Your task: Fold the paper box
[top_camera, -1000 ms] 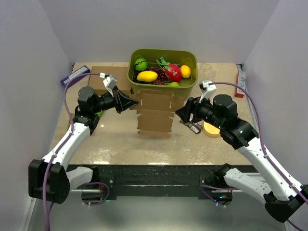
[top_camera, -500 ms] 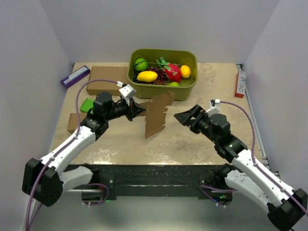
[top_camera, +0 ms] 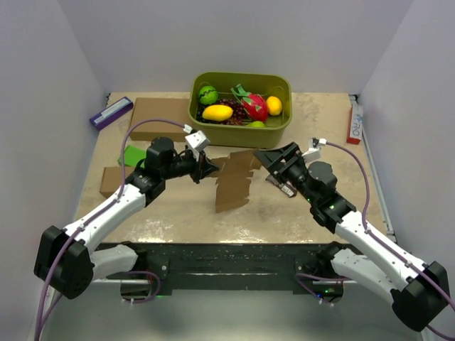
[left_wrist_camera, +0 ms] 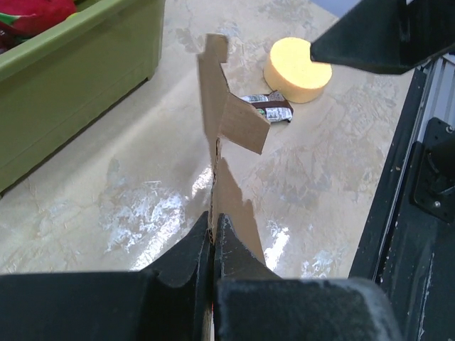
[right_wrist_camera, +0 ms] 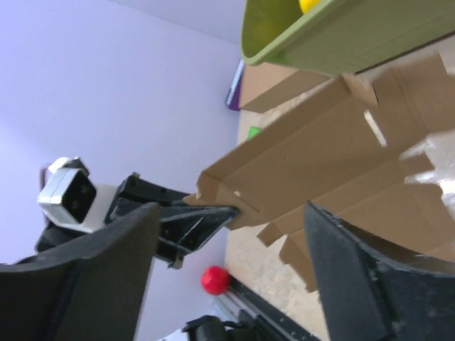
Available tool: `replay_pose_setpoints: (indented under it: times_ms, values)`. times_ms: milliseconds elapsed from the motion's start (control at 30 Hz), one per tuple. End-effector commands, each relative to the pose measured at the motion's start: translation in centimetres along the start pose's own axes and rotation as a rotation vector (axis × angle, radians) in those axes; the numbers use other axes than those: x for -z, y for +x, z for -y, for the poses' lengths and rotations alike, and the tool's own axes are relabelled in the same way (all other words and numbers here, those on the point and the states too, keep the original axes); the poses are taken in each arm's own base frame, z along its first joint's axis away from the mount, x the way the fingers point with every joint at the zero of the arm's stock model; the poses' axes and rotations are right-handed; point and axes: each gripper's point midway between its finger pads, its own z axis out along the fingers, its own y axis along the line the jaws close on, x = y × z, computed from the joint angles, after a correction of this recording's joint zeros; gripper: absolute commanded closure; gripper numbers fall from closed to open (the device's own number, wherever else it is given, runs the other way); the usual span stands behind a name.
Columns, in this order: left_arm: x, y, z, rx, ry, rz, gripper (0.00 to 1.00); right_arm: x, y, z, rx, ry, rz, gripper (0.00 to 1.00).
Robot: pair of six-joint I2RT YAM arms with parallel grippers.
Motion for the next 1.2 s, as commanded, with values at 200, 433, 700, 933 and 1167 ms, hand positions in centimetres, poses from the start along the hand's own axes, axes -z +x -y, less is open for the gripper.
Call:
replay_pose_setpoints:
  times_ms: [200,433,700,933,1167]
  values:
    - [-0.8,-0.9,1.4,-0.089,0.066,-0.007,1.00,-1.7,-3.4,-3.1,0.364,-0.038,0.108,0.39]
    - [-1.1,-0.5,1.5,-0.111,0.067,-0.018,1.00,-3.8,-1.4,-0.9,0.395,-0.035,0.053,0.61]
    - [-1.4,-0.3,1.4,-0.104,0.059,-0.017,1.00,-4.1,-0.8,1.9,0.423,0.009,0.060,0.65]
    - [-1.5,-0.3,1.1,-0.105,0.042,-0.015,1.00,-4.1,0.6,3.8,0.414,0.042,0.024,0.69]
    - [-1.7,-0.3,0.4,-0.031,-0.015,-0.013,1.00,-3.0,2.3,6.5,0.368,0.129,0.033,0.70]
